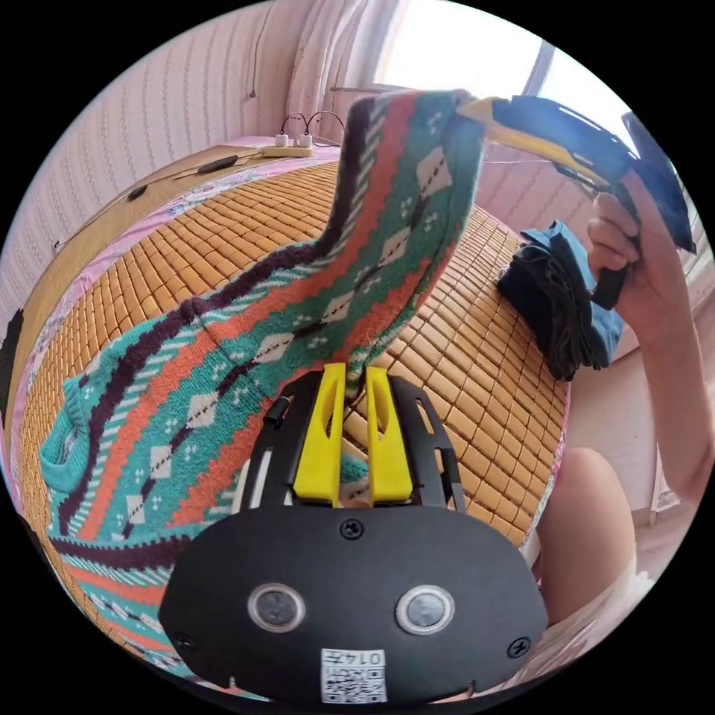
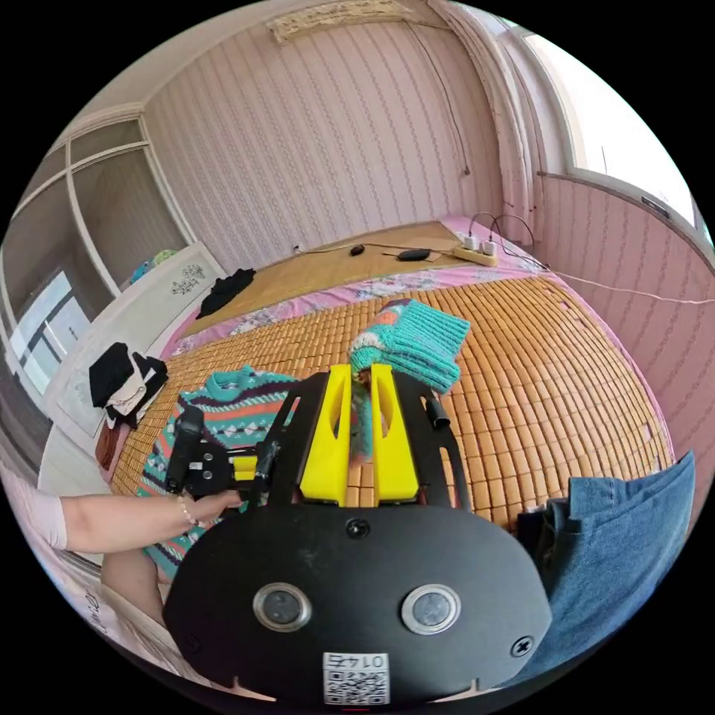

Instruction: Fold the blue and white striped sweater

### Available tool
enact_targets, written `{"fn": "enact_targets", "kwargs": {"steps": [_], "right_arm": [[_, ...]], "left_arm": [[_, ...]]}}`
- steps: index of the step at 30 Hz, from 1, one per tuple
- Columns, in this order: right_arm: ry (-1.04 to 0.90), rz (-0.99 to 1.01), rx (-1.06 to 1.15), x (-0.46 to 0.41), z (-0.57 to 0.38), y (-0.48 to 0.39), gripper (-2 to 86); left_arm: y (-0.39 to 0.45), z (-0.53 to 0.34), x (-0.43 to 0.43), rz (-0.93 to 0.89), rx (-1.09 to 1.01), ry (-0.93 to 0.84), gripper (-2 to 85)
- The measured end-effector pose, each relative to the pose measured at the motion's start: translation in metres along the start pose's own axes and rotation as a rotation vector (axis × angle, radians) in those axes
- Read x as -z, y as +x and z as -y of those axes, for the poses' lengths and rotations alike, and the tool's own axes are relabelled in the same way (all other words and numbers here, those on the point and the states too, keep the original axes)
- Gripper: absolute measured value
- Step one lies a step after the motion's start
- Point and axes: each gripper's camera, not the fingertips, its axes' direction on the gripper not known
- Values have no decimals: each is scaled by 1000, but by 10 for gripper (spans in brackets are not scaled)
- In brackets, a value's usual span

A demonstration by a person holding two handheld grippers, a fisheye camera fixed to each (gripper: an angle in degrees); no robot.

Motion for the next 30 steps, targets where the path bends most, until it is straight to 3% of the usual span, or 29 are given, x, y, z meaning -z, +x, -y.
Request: {"fn": "enact_targets", "kwargs": {"steps": [4,6,10,13,18,22,28,30], "right_arm": [[82,326,238,-5,12,-143,58],[0,433,316,-31,1,-198,69],[-374,481,396,-117,-62,-258,86],[-476,398,417,-132,-97,-253,87],[-491,228,385,-134,-94,-221,83],[-518,79,408,-148,-73,-211,92],[-594,-3,383,-179,-73,-200,133],[-602,-44,398,-187,-78,-196,115]], "left_arm": [[-18,-51,71,8,27,122,74],[-33,-111,116,18,81,124,77],[-65,-209,160,-34,223,-9,77],[-93,-270,205,58,344,-31,77],[-164,-321,267,178,560,79,79],[-201,-317,283,204,594,148,81],[-243,-268,271,238,559,112,103],[-266,-249,253,240,586,20,111]]}}
